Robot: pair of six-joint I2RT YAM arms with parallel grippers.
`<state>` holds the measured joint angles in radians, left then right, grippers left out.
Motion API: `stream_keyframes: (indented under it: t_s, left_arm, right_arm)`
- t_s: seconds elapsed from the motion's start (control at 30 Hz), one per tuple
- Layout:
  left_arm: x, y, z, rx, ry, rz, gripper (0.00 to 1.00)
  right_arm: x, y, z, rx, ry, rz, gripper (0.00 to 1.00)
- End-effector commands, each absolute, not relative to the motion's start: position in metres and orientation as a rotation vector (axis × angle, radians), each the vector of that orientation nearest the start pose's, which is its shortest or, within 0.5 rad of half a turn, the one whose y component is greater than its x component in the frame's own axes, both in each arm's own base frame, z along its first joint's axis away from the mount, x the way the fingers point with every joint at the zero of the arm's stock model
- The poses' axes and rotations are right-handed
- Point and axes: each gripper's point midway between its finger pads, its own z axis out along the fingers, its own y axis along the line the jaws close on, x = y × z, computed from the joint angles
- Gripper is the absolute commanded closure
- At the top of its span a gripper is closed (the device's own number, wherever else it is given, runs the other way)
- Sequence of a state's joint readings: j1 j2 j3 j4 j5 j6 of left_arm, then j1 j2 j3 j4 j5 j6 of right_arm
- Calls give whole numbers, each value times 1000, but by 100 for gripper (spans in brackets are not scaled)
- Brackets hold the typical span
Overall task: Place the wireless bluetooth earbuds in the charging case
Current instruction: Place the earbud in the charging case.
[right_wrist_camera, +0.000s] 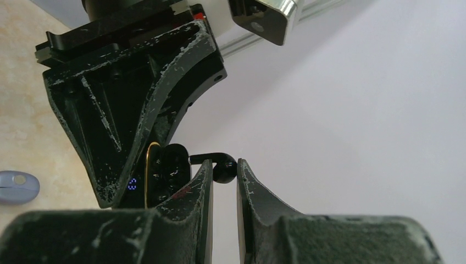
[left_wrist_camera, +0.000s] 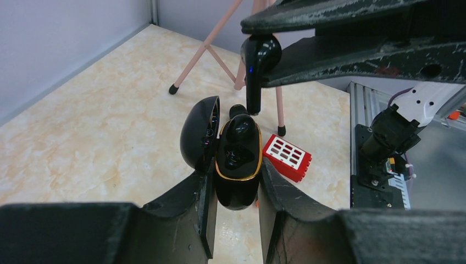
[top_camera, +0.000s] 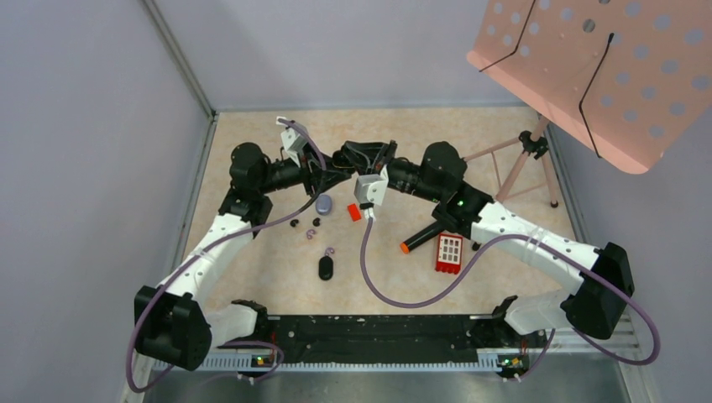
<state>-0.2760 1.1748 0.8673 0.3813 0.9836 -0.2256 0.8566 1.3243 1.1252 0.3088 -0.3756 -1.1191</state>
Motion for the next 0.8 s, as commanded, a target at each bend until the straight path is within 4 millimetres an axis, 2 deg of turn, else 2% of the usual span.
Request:
stream_keyframes:
  t_s: [0.0,0.77]
  left_arm:
    - [274,-236,358,871,1273,-1083,100]
    - [273,-237,367,931,1223,-1046,100]
  right_arm:
    - [267,374,389,-1389,466,70,100]
    - [272,388,373,-1464,468,74,100]
